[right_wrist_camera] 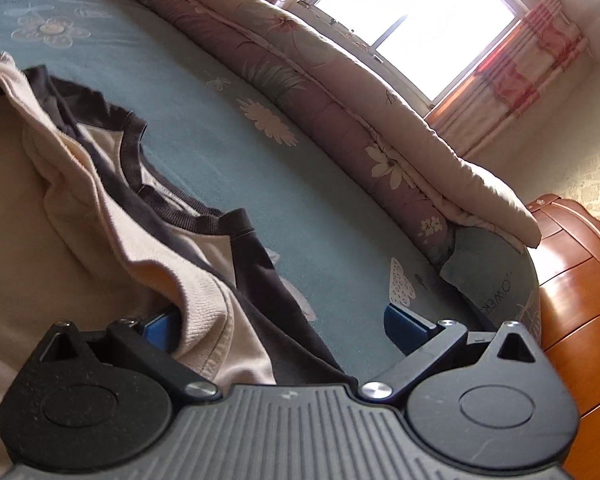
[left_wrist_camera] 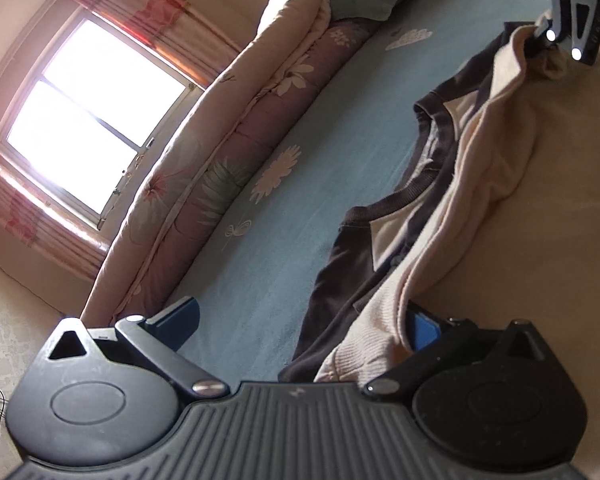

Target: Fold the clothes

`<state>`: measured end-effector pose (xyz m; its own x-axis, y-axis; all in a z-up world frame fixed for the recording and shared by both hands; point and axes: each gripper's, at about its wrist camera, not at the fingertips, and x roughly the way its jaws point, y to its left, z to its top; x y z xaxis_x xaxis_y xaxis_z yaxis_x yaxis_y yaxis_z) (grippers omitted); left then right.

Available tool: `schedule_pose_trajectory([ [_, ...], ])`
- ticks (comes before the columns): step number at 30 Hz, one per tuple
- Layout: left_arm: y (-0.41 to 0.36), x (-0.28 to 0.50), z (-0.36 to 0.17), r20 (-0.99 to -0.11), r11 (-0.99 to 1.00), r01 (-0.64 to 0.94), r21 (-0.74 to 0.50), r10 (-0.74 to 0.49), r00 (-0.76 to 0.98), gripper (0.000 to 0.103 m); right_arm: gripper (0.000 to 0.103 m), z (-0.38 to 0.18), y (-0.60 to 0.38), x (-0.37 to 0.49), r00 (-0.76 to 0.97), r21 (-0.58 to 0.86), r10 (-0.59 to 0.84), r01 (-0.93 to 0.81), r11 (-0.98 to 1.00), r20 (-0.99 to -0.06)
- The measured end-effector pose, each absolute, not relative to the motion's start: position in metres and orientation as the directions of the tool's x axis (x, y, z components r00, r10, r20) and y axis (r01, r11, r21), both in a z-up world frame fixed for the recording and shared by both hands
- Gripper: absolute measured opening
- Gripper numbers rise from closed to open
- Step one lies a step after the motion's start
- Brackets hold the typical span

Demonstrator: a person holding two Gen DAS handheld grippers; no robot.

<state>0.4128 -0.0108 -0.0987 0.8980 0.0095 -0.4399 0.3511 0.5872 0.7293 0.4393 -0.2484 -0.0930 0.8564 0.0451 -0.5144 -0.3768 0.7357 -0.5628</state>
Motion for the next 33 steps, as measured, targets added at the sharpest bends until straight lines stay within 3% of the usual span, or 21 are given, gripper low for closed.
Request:
schedule_pose_trajectory([
  [5,-0.012,0.448,-0.095,-0.452,0.627,0.335,0.703,0.03,0.892,0.102,0.103,-0.084,-0.248,0.471,0.828,-0.524,0.136,-0.462,0.716,-0.544],
  [9,-0.012,0.462,-0.095,-0.467,0.654,0.34,0.676,0.023,0.884,0.102,0.103,-0.071,-0.256,0.5,0.73,-0.358,0.29,-0.591,0.723,-0.619],
  [12,-0.007,0.465,-0.085,-0.466,0.685,0.331,0.648,0.013,0.885,0.102,0.103,-0.051,-0.265,0.511,0.697,-0.233,0.384,-0.617,0.752,-0.606],
  [16,0.003,0.465,-0.065,-0.454,0.738,0.306,0.602,0.001,0.891,0.102,0.103,-0.032,-0.277,0.505,0.714,-0.189,0.412,-0.599,0.778,-0.566],
  [20,0.014,0.463,-0.047,-0.453,0.787,0.288,0.545,-0.012,0.891,0.102,0.103,-0.034,-0.289,0.484,0.668,-0.189,0.43,-0.648,0.738,-0.607],
  [25,0.014,0.439,-0.058,-0.595,0.81,0.432,0.397,-0.131,0.793,0.102,0.103,-0.058,-0.284,0.478,0.641,-0.243,0.379,-0.668,0.703,-0.668],
  [28,0.011,0.43,-0.08,-0.703,0.828,0.507,0.241,-0.212,0.679,0.102,0.103,-0.074,-0.28,0.476,0.628,-0.277,0.341,-0.678,0.681,-0.7],
  [30,0.011,0.427,-0.093,-0.742,0.834,0.525,0.171,-0.242,0.625,0.102,0.103,-0.084,-0.277,0.475,0.619,-0.298,0.315,-0.685,0.665,-0.72],
  [33,0.011,0.425,-0.105,-0.762,0.833,0.529,0.164,-0.234,0.604,0.102,0.103,-0.095,-0.275,0.477,0.616,-0.321,0.276,-0.68,0.659,-0.738],
])
